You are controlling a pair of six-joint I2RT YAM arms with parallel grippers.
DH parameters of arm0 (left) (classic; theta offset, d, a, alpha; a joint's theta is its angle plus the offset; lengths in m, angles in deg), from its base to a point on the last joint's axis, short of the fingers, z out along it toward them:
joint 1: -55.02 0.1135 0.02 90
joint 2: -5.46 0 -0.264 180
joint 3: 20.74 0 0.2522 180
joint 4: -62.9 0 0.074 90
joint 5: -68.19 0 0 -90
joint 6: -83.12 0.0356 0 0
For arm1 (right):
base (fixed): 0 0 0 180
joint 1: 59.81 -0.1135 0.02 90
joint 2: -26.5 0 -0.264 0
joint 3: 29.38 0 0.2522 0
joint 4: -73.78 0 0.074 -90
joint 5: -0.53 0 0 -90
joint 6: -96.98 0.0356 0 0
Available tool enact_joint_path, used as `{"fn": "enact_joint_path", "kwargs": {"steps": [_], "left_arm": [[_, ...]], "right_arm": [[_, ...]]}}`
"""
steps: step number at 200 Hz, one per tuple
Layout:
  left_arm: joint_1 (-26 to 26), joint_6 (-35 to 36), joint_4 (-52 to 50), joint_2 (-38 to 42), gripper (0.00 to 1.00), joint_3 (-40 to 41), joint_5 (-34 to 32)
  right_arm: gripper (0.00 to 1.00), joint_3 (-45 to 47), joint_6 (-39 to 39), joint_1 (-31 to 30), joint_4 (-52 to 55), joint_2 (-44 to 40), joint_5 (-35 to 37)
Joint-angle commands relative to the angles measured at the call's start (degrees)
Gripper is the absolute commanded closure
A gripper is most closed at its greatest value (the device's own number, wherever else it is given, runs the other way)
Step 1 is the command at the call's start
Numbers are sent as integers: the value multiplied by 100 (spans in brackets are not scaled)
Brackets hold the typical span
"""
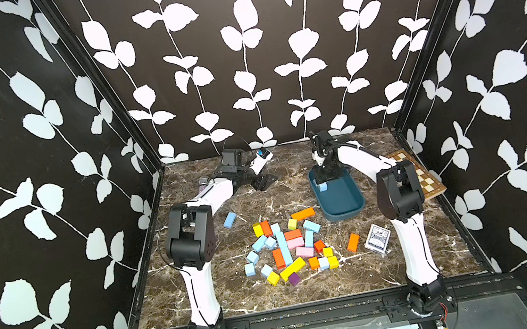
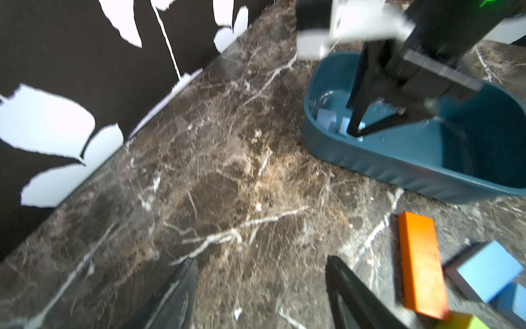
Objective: Pick out the blue building blocks
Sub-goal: Place the building block in the storage box, then pick up the building block from the center of the board.
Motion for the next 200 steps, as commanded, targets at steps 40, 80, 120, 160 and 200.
{"fn": "enact_joint_path", "kwargs": {"steps": [40, 80, 120, 160, 200], "left_arm": [[390, -452, -2574, 1254, 28, 124, -1183], [527, -777, -3758, 1287, 28, 316, -2569], [842, -1272, -4297, 853, 33, 280, -3202], [843, -1488, -4228, 533, 38, 421, -3291], [849, -1527, -4189, 210, 46, 368, -3368]], "right_arm": [[55, 1365, 1499, -860, -2001, -1546, 251], [56, 1802, 1937, -1295, -2607, -1630, 257], [56, 1912, 1983, -1508, -2721, -1562, 208], [56, 1993, 1916, -1557, -2704, -1562, 145], [56, 2027, 1872, -1568, -2667, -1582, 95]]}}
